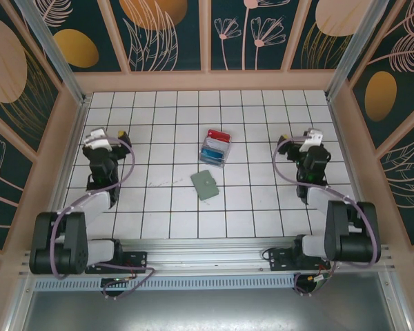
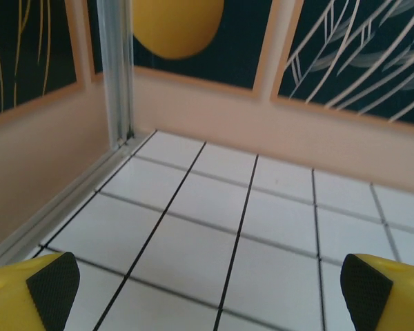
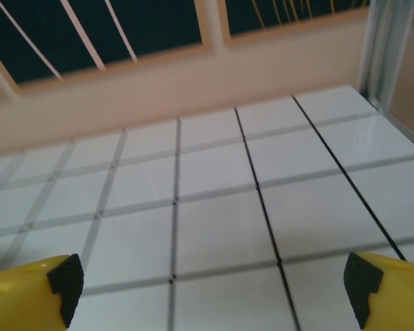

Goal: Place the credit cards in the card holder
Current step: Pick up the card holder from the center of the table.

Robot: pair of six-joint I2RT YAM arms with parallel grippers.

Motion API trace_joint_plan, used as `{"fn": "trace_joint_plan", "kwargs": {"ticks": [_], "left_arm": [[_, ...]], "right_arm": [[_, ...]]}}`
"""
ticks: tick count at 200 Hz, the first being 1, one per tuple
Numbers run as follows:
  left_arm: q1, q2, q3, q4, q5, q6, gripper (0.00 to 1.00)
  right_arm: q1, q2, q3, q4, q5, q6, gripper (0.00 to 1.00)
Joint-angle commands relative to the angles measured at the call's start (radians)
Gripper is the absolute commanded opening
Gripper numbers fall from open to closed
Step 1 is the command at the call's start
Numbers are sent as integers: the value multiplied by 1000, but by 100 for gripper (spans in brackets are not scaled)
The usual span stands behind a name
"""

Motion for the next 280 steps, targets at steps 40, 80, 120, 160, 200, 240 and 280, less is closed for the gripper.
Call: {"fn": "trace_joint_plan", "kwargs": {"ticks": [40, 80, 120, 160, 200, 240, 280], "left_arm": [[-1, -198, 18, -424, 336, -326, 99], [-151, -225, -63, -466, 470, -477, 99], [-359, -71, 13, -614, 421, -540, 91], [-468, 175, 179, -723, 400, -537, 66], [-527, 291, 282, -796, 368, -538, 65], [-573, 350, 364, -864, 332, -527, 65], [-587, 399, 407, -904, 321, -526, 55]], "right_arm": [[118, -41, 156, -505, -279, 155, 99], [423, -36, 235, -748, -226, 116, 85], [660, 72, 343, -942, -121, 124, 67], [827, 293, 506, -1037, 24, 76, 54], [884, 428, 616, -1069, 124, 46, 53], [901, 507, 689, -1104, 172, 24, 51], [918, 536, 694, -1095, 158, 25, 46]]}}
